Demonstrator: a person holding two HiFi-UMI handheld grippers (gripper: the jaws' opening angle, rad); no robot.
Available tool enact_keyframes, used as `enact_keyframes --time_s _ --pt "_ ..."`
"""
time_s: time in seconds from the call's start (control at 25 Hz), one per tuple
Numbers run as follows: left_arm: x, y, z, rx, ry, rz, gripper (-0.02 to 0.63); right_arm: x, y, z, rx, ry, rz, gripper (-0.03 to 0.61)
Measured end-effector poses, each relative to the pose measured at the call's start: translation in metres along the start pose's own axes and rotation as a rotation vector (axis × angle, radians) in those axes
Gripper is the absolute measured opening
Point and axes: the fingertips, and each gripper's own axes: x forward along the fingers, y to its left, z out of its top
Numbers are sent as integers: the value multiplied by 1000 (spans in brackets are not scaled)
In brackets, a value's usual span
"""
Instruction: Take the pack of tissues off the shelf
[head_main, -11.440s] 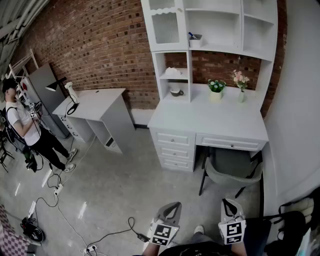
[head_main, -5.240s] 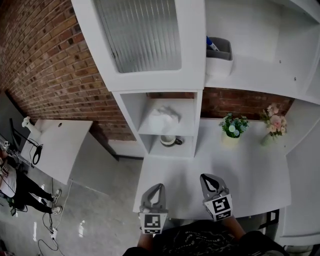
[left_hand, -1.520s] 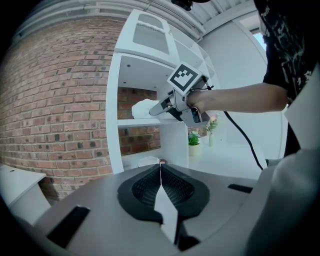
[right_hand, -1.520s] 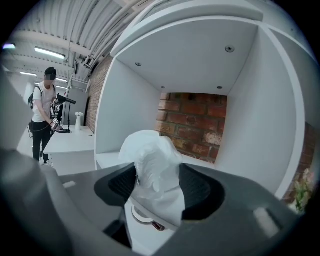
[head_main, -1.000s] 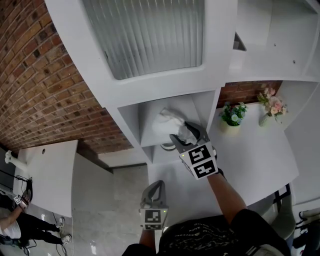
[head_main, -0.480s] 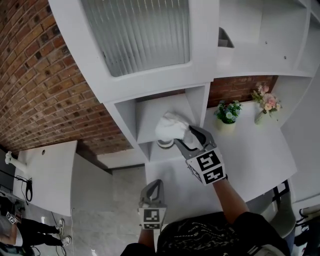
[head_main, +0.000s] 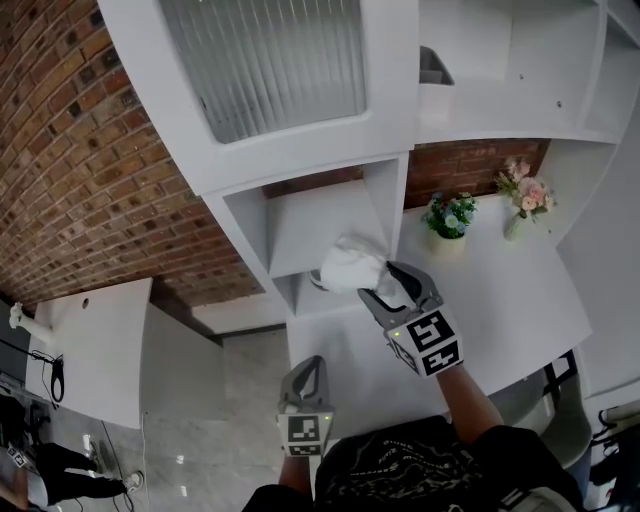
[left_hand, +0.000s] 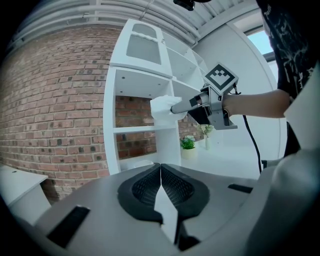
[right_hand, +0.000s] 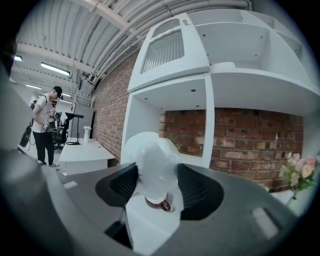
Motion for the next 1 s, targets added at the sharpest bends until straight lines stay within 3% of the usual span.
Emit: enact_keyframes --time_s 0.48,1.0 --pt "-1 1 2 11 -19 6 9 -30 8 -20 25 -6 20 244" --pt "5 -6 1 29 -20 -14 9 -45 19 -58 53 55 39 242"
